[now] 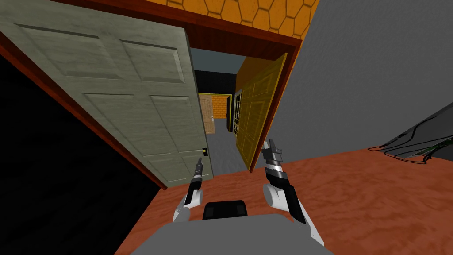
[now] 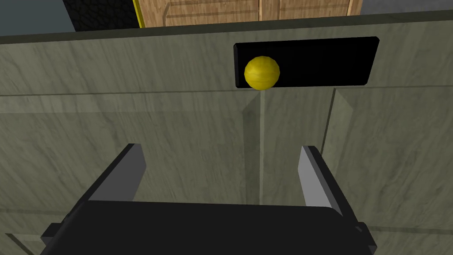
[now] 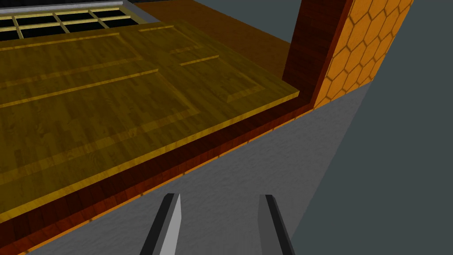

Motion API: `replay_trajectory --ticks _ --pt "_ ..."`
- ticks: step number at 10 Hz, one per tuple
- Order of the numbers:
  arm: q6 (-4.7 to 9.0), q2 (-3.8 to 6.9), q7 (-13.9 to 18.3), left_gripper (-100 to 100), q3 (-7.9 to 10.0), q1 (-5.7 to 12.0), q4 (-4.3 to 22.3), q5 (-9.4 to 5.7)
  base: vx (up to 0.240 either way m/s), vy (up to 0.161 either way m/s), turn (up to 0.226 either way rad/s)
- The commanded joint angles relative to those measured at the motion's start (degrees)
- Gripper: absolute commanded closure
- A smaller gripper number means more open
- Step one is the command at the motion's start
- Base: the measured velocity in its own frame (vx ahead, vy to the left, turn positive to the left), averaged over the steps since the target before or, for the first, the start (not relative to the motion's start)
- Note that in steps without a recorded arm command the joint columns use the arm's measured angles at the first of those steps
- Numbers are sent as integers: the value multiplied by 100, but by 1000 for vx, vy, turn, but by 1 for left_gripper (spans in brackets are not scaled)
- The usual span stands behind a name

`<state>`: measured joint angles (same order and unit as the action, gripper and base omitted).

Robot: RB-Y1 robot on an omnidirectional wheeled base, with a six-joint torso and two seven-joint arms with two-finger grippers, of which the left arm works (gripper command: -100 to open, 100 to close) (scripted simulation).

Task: Push the door open

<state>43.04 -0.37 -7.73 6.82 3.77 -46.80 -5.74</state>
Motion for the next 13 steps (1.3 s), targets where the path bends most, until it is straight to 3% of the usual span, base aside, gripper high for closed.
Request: replay_trajectory --ticks 1,6,7,8,10,13 --pt "41 -73 4 -100 24 64 199 -16 4 158 -157" --pt "134 -218 2 -100 69 204 573 -43 6 94 -80" --pt "116 -211 -5 -100 64 184 524 -39 4 23 -14" --pt "136 -32 -3 -100 76 192 551 -46 78 16 -20" --pt "148 117 3 -100 92 197 569 -56 165 15 -22" --pt "171 143 14 -100 119 204 602 -73 209 34 -22"
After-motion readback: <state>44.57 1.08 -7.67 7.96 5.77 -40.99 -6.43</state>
